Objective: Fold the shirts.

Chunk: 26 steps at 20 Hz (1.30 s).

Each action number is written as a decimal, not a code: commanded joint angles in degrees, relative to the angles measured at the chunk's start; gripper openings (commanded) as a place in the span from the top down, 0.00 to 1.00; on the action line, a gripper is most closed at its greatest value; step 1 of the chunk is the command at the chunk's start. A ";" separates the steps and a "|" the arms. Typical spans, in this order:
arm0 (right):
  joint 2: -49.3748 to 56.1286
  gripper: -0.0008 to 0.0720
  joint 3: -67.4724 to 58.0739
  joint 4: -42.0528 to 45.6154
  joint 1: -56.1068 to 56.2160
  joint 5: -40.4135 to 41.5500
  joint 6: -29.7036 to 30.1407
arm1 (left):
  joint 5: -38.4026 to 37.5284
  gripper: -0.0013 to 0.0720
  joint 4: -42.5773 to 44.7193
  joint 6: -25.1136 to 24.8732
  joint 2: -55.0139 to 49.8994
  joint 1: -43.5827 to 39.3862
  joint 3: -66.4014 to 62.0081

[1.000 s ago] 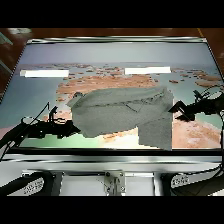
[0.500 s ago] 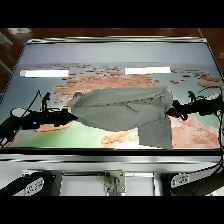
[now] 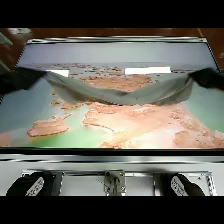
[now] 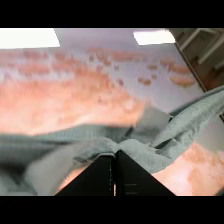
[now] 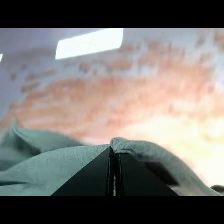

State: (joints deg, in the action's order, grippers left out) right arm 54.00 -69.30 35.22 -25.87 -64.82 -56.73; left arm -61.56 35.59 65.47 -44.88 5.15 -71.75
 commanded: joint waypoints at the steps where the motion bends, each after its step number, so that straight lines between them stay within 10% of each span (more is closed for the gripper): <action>1: -22.47 0.90 -0.26 -1.22 -0.02 16.87 1.07 | 0.11 0.94 7.30 -0.28 7.65 2.78 -16.85; 8: -38.27 0.90 -5.42 19.52 -0.02 18.03 -11.61 | -5.44 0.94 20.76 6.93 13.88 4.59 -23.34; 18: -36.65 0.90 -5.46 22.32 -0.02 14.69 -14.32 | -13.99 0.94 25.27 8.31 13.62 4.59 -21.59; 26: -36.65 0.90 -9.62 22.95 -0.02 29.16 -11.67 | 5.09 0.94 22.99 8.85 14.19 4.57 -21.64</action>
State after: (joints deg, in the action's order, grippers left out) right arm 17.37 -76.82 57.08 -25.87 -38.35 -68.82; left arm -62.61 60.10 74.19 -30.85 9.69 -93.41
